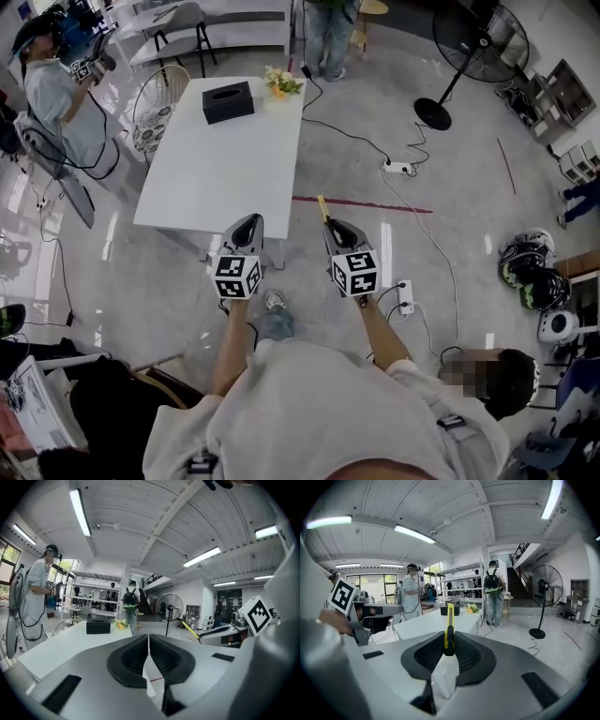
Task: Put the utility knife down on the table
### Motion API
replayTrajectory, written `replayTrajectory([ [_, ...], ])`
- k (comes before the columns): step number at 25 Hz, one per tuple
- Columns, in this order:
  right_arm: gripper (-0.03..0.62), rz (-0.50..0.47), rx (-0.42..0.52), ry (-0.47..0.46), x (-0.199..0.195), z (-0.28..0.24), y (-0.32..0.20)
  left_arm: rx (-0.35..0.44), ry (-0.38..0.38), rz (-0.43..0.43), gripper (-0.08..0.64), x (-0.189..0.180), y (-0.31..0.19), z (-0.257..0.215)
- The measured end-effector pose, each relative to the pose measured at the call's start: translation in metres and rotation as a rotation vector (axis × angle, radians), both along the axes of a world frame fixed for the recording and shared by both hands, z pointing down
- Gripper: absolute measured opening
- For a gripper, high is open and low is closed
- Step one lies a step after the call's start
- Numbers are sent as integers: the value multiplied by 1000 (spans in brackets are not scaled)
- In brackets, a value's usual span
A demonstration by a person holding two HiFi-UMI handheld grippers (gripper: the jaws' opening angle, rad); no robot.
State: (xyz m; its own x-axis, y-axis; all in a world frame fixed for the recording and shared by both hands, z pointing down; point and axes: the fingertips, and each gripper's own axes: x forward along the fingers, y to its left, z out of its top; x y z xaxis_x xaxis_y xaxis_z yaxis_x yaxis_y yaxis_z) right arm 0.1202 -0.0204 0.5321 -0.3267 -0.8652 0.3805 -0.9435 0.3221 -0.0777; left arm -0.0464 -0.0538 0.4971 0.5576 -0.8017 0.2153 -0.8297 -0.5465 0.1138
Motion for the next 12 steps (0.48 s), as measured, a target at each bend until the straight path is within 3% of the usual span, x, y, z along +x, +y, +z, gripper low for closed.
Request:
replayTrajectory([
  [12, 83, 30, 7, 33, -41, -11, -104, -7, 33, 25, 29, -44, -107, 0],
])
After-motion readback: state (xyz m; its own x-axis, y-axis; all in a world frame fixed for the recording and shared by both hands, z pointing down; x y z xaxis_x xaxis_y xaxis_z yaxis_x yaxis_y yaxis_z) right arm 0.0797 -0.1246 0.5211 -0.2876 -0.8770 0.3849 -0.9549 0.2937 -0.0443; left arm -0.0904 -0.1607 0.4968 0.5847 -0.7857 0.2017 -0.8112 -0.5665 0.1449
